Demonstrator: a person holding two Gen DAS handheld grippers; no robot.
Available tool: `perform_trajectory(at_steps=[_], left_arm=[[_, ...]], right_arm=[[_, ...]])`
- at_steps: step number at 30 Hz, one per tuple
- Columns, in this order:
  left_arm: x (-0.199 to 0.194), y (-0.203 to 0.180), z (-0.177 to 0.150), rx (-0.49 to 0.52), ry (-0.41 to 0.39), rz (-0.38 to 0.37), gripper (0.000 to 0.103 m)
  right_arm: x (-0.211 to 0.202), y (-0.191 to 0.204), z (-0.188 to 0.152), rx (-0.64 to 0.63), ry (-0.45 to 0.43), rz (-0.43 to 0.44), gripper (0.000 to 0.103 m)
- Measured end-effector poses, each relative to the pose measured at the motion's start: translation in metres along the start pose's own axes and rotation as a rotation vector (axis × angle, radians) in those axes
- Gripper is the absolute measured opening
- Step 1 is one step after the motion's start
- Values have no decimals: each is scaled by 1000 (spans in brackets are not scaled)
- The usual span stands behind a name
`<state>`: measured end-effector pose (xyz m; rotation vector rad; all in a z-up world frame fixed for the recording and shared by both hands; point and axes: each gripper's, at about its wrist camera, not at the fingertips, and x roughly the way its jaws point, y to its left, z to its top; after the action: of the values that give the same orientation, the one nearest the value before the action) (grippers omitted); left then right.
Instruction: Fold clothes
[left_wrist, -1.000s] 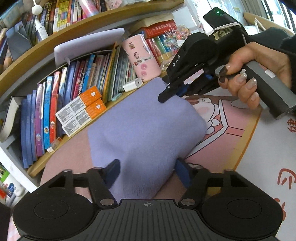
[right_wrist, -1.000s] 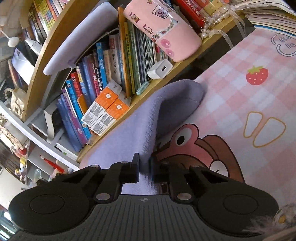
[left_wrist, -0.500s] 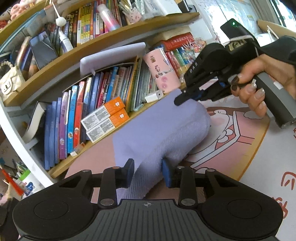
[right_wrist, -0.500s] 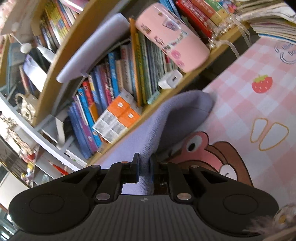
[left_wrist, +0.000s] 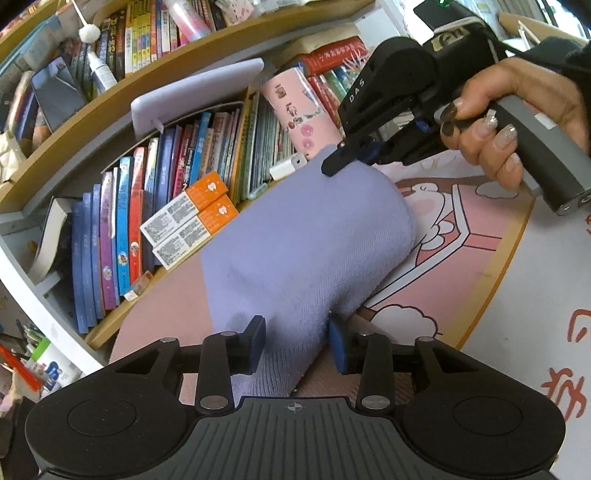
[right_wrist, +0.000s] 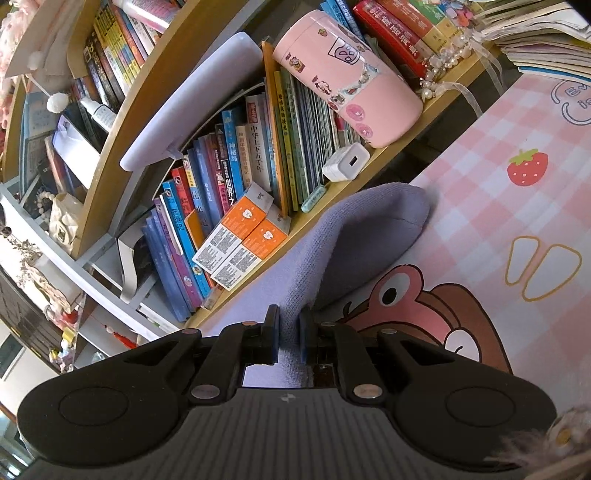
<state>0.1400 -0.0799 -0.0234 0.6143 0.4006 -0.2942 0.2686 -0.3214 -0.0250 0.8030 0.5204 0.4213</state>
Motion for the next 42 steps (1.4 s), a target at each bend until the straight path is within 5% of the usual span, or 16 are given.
perform_trajectory(at_steps=[3, 5, 8, 13, 16, 25, 28, 33, 37, 40, 42], left_arm=[[4, 3, 0, -6, 6, 3, 35], [4, 7, -1, -18, 10, 6, 19], [2, 7, -2, -13, 12, -10, 11], [-7, 5, -5, 2, 5, -47, 8], [-16, 7, -6, -12, -5, -81, 8], [-71, 11, -23, -170, -44, -218, 8], [-91, 10, -24, -224, -76, -284, 7], [-106, 2, -11, -341, -143, -555, 7], [-136, 13, 34, -307, -360, -706, 7], [-163, 49, 55, -448, -576, -785, 7], [-168, 62, 43, -546, -618, -804, 7]], right_arm=[[1, 0, -1, -4, 6, -7, 10], [2, 0, -2, -2, 11, -7, 10], [3, -1, -3, 1, 17, -8, 10], [2, -2, -2, 9, 19, -15, 15], [0, -4, 0, 17, 11, -14, 31], [-1, -10, 2, 68, 17, -17, 38], [-7, -15, 3, 114, 24, -56, 13], [-49, -13, -1, 169, -51, -51, 10], [-103, 46, 45, -4, -157, -36, 10], [-138, 124, 80, -252, -255, -10, 10], [-149, 182, 92, -414, -299, 42, 10]])
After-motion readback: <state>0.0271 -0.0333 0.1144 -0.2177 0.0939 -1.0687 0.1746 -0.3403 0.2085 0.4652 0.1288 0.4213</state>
